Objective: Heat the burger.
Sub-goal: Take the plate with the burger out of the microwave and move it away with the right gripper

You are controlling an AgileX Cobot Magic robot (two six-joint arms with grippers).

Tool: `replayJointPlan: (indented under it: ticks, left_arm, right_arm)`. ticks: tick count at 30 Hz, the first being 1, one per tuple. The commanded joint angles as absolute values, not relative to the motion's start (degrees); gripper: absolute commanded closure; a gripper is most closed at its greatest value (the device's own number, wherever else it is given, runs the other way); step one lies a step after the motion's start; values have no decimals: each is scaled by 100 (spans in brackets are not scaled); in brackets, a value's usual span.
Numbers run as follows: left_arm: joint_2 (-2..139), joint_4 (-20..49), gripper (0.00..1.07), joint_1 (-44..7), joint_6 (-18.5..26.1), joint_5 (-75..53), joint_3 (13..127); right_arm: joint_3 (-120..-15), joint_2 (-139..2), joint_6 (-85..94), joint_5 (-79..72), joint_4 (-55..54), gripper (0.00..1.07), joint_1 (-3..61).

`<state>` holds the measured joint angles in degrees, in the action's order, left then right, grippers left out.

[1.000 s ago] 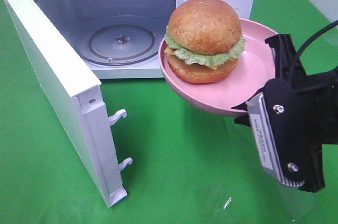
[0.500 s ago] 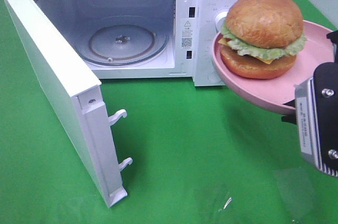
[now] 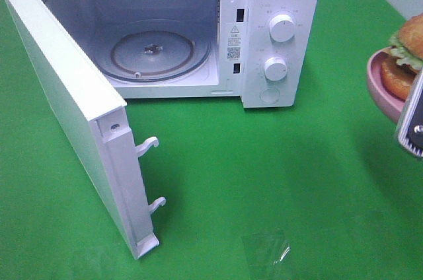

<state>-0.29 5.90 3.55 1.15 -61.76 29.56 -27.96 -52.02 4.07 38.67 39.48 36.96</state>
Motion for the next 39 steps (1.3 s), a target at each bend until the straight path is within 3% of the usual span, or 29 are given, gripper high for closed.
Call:
replayJointPlan:
  ticks: [1, 10, 21, 29, 39]
  left_arm:
    - [-57, 607, 9, 361, 92, -6102, 2956]
    - [-57, 607, 9, 361, 92, -6102, 2956]
    - [-57, 607, 9, 361, 92, -6102, 2956]
    - [-57, 607, 9, 361, 92, -6102, 2956]
    - [-57, 607, 9, 361, 92, -6102, 2956]
  right_arm:
    - [-2848, -5134, -264, 3896, 4515, 107, 3684]
    - [-2848, -5741, -1971, 4996, 4813, 107, 3684]
    - [-3019, -7282, -4652, 5048, 5076, 107, 3684]
    - [-3283, -8251, -5477, 5031, 5323, 107, 3667]
    - [-3426, -9179, -6194, 4532, 5936, 106, 2699]
